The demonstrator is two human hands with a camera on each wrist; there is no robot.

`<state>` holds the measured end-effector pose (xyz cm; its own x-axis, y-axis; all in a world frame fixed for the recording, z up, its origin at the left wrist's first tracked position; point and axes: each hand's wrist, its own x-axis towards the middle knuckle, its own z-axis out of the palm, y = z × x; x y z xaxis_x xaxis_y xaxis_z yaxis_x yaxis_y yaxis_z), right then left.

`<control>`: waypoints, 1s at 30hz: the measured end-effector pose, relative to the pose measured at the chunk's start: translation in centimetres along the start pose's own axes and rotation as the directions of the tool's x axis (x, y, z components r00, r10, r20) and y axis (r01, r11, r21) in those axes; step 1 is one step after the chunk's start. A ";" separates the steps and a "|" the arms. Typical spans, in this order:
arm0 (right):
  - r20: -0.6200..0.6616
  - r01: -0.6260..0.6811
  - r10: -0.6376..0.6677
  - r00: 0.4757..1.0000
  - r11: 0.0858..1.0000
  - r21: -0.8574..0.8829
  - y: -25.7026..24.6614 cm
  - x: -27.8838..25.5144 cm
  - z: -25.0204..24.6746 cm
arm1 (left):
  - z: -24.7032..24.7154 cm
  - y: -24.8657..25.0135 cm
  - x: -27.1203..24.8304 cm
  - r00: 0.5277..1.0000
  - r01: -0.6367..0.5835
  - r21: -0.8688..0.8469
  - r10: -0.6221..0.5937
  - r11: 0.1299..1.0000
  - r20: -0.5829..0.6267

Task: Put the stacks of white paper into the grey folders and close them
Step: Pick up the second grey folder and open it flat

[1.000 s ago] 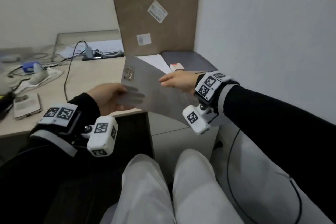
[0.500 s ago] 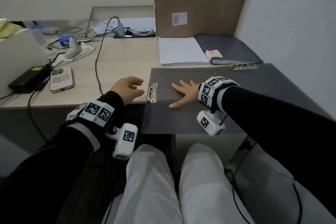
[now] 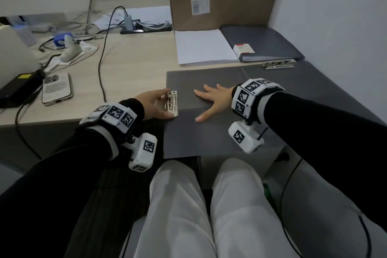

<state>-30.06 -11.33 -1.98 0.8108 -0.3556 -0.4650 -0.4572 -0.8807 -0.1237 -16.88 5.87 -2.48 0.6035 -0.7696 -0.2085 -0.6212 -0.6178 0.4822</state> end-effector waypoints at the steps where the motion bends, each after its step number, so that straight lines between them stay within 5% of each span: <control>1: -0.003 -0.003 0.003 1.000 1.000 0.005 0.1 0.0 0.0 | 0.1 0.2 0.0 1.000 -0.002 0.011 0.002 1.000 -0.009; 5: -0.014 0.006 -0.006 1.000 1.000 0.028 0.1 -0.3 0.0 | -1.0 0.0 0.3 0.999 0.026 -0.165 -0.020 0.986 0.037; 8: -0.011 0.021 -0.020 1.000 0.997 0.077 0.0 -0.4 0.0 | -2.1 0.1 1.4 0.994 0.054 -0.390 -0.085 0.919 -0.064; 13: -0.171 0.072 -0.030 0.985 0.966 0.249 1.5 -1.3 -0.8 | -2.0 2.5 4.5 0.953 0.140 -0.309 -0.212 0.941 -0.214; 17: -0.228 -0.116 0.182 0.957 0.954 0.277 7.4 -2.8 -1.8 | -1.5 5.3 5.9 0.951 0.134 -0.278 -0.202 0.951 -0.234; 20: -0.112 -0.289 0.320 0.941 0.930 0.229 11.3 -3.7 -0.9 | 0.0 8.7 6.3 0.987 0.008 -0.251 -0.048 0.968 -0.156; 24: -0.023 -0.252 0.269 0.963 0.926 0.280 10.4 -4.9 0.0 | 2.4 13.7 7.0 0.990 -0.144 -0.218 0.141 0.965 -0.029; 30: -0.221 -0.129 0.207 0.953 0.938 0.321 9.9 -3.9 -1.3 | 5.2 16.2 8.7 0.976 -0.165 0.026 0.159 0.986 0.147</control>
<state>-37.26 -19.09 -0.28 0.7591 -0.5900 -0.2751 -0.6509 -0.6799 -0.3377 -24.31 -11.67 -0.87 0.4169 -0.8734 -0.2516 -0.7251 -0.4865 0.4874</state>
